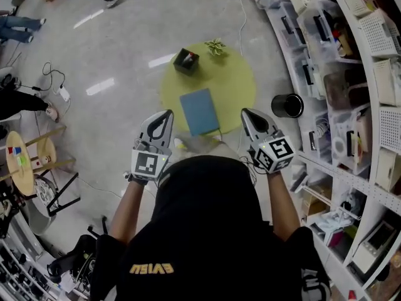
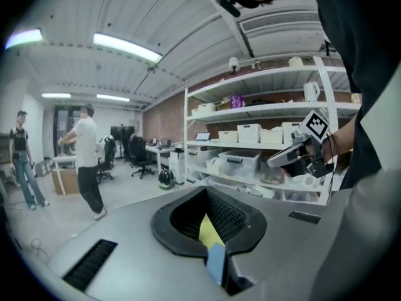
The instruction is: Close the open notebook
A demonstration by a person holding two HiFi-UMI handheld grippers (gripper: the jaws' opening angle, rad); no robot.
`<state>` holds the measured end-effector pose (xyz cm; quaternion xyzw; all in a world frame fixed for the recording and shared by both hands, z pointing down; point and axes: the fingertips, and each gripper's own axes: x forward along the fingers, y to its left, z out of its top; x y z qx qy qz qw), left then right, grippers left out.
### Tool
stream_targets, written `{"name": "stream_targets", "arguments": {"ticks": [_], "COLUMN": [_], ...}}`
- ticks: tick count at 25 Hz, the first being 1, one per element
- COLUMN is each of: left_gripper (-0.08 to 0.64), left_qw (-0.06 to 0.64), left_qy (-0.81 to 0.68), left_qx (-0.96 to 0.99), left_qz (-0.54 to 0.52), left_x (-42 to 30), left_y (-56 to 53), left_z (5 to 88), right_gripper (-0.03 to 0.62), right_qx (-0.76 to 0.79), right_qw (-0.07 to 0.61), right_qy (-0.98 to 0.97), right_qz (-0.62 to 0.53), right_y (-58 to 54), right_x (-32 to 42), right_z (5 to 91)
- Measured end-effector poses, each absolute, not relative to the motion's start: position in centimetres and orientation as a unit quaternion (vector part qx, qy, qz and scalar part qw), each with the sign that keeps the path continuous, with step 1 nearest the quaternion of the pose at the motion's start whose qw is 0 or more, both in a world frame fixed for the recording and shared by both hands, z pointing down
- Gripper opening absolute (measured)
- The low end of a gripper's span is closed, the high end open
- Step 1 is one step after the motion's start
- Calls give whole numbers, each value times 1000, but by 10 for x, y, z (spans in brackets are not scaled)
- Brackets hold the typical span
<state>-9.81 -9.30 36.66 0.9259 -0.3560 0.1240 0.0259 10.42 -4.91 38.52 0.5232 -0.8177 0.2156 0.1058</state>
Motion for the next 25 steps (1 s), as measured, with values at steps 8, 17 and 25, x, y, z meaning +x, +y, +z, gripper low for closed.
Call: {"name": "stream_targets", "arguments": {"ticks": [8,17,25], "left_gripper": [17,17,17], "left_qw": [-22,5,10], "left_qy": [-418,-414,-401], "left_qx": [904,908,914], "left_qz": [87,64,57], "left_x": [-103,-81,-71], "left_y": [-101,-84,-77], "left_z": [332,310,304], "right_gripper": [2,2,2], "right_qx": [516,474,473], "right_qw": [92,126,131], "right_qy": [-832,-864,-868], "right_qz": [182,112,74], "right_y": [-45,-62,-72], "right_x": [99,91,80], "right_z": [360,321,306]}}
